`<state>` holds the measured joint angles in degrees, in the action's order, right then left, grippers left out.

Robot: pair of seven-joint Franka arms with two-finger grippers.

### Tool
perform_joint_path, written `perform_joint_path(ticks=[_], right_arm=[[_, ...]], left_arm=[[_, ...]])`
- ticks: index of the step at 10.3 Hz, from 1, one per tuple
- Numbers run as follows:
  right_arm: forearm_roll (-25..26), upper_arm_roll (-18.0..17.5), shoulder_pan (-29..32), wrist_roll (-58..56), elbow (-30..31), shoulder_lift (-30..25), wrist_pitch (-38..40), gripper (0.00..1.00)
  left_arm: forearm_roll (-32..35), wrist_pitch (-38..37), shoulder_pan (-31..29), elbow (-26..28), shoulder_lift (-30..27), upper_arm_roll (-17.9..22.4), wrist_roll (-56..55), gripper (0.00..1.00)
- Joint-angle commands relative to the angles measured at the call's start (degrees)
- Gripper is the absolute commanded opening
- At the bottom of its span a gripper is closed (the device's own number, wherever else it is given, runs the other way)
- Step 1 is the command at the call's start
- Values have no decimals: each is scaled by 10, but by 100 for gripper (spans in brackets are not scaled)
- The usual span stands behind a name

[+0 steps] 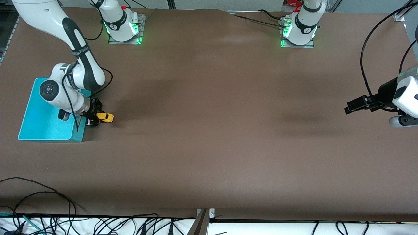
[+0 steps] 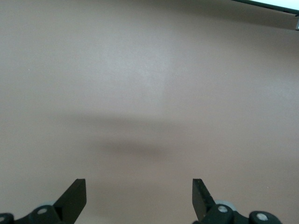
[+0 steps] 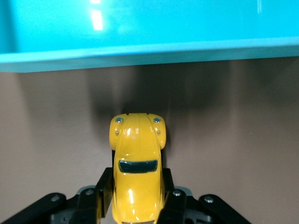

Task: Wind up and store yellow beetle car
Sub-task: 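Lift the car with the right gripper over the teal box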

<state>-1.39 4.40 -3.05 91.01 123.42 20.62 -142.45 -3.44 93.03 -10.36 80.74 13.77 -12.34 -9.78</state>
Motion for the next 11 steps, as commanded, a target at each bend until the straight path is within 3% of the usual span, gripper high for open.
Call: perform_joint_path(ticks=[1, 3, 5, 7, 11], right_arm=[[-7, 5, 1, 12, -60, -43, 125, 5], [-6, 45, 3, 3, -150, -45, 253, 5], [-7, 110, 7, -84, -180, -45, 312, 5], [-8, 166, 9, -176, -173, -31, 314, 6], [-50, 171, 47, -237, -144, 39, 258, 6]], left_arm=[[-17, -8, -3, 8, -8, -7, 12, 100], [-17, -8, -3, 8, -8, -8, 12, 100], [-17, -10, -4, 9, -8, -8, 15, 100], [-17, -15, -4, 10, -8, -8, 20, 100], [-12, -16, -7, 6, -8, -7, 17, 100]])
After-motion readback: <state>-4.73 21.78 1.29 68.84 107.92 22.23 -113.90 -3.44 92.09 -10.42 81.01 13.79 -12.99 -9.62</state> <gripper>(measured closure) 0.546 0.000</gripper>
